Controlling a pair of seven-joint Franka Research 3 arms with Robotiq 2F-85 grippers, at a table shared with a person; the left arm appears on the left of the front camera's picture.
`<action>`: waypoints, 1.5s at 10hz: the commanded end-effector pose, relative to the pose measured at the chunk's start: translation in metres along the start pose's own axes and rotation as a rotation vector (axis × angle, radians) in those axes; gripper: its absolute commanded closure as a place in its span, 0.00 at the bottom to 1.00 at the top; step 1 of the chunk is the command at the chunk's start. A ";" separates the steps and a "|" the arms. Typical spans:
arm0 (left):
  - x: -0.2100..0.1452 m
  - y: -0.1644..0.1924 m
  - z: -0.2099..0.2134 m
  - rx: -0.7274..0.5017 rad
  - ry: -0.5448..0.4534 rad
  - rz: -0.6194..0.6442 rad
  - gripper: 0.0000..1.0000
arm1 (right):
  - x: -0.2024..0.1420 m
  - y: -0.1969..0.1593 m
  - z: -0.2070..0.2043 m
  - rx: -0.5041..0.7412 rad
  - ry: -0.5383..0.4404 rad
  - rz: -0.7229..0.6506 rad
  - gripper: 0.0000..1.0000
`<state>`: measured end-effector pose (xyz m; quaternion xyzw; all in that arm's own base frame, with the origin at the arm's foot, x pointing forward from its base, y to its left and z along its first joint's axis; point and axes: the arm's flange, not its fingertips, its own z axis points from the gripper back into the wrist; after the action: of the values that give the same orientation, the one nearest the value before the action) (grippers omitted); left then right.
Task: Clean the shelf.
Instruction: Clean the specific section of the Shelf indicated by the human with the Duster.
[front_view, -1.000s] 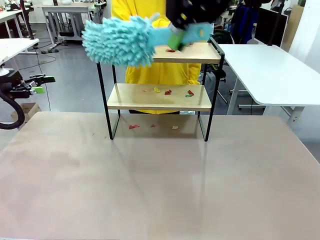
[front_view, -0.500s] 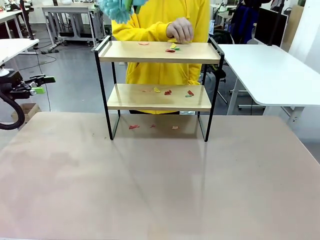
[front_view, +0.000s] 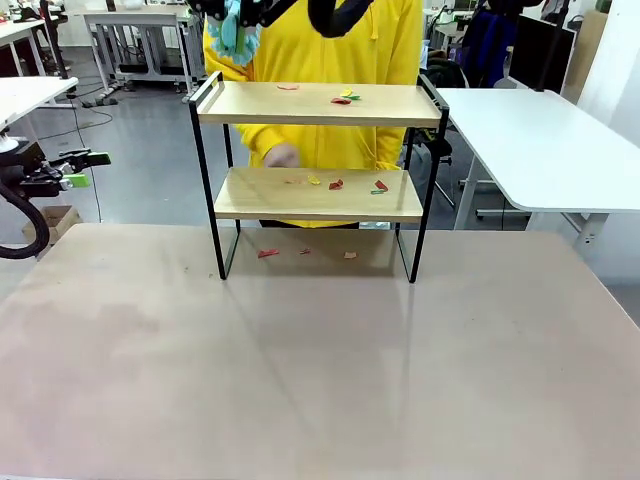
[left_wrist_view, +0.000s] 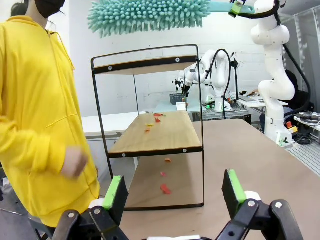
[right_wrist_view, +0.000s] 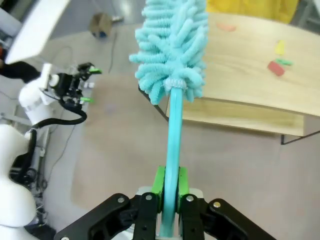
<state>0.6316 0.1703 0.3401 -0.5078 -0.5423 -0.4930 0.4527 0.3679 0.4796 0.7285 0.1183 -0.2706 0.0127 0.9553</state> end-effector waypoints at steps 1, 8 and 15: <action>0.003 -0.001 0.000 0.005 0.005 -0.003 0.00 | 0.014 0.021 -0.005 -0.041 -0.010 -0.017 0.87; 0.003 -0.001 0.000 0.005 0.005 -0.003 0.00 | -0.006 -0.002 -0.067 0.001 0.090 -0.055 0.87; 0.003 -0.001 0.000 0.005 0.005 -0.003 0.00 | -0.002 0.004 -0.076 0.003 0.115 -0.036 0.87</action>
<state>0.6318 0.1704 0.3403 -0.5076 -0.5424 -0.4933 0.4526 0.4045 0.5008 0.6650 0.1210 -0.2134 0.0031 0.9694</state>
